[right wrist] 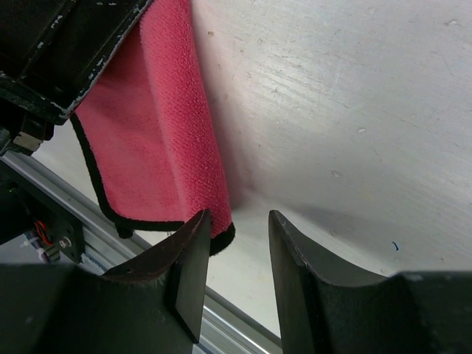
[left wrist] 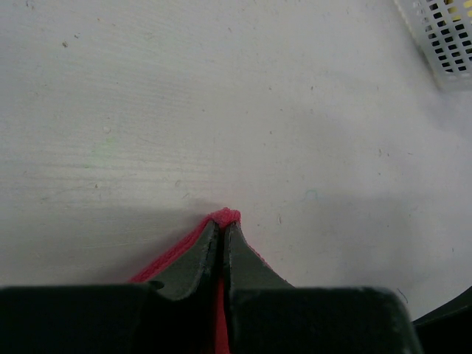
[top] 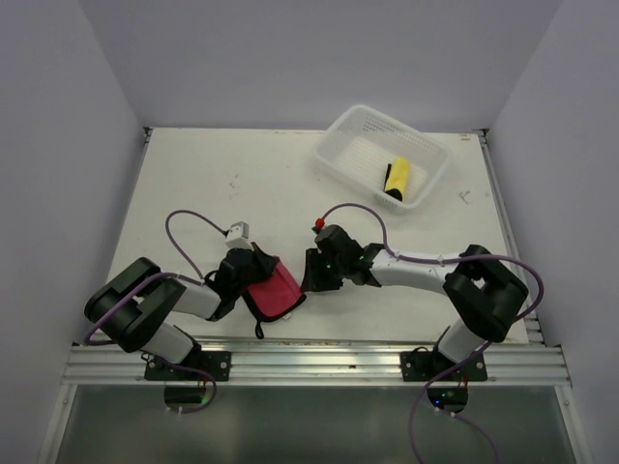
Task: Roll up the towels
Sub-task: Roll the towel
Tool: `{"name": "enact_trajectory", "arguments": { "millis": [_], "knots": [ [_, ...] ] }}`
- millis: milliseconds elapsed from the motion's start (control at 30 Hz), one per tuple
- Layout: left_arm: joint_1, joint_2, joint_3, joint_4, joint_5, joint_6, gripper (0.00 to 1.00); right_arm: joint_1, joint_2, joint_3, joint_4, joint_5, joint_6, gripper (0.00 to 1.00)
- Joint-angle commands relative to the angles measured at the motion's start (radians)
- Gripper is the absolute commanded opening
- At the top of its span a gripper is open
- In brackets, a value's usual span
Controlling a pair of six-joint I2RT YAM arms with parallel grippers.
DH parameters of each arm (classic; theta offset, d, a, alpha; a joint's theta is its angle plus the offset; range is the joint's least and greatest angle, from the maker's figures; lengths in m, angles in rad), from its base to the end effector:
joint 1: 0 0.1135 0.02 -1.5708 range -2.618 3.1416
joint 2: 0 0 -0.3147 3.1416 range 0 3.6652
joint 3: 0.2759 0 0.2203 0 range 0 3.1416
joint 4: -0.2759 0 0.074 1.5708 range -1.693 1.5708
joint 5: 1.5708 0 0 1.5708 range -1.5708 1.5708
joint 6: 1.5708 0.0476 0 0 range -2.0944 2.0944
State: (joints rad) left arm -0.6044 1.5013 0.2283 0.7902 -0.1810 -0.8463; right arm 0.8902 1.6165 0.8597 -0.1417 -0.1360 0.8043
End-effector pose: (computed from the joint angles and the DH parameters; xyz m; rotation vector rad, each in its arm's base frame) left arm 0.1898 -0.1207 0.1863 -0.3712 2.0899 -0.7066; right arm 0.1870 0.2412 0.2312 -0.1785 2.6712 0.8215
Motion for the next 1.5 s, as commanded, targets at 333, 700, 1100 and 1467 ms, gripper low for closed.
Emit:
{"name": "enact_trajectory", "arguments": {
  "millis": [333, 700, 1100, 1467],
  "knots": [
    [0.0, 0.019, -0.03, -0.077, -0.051, 0.009, 0.0, 0.047, 0.039, 0.044, 0.028, -0.037, 0.003, 0.41],
    [-0.006, 0.0, -0.052, -0.069, -0.077, -0.004, 0.0, 0.087, 0.08, 0.068, 0.016, -0.008, 0.012, 0.41],
    [-0.015, -0.018, -0.064, -0.069, -0.095, -0.013, 0.0, 0.134, 0.137, 0.094, -0.016, 0.056, 0.012, 0.38],
    [-0.014, -0.041, -0.067, -0.081, -0.097, -0.022, 0.0, 0.168, 0.168, 0.078, -0.042, 0.127, 0.004, 0.14]
  ]
}}
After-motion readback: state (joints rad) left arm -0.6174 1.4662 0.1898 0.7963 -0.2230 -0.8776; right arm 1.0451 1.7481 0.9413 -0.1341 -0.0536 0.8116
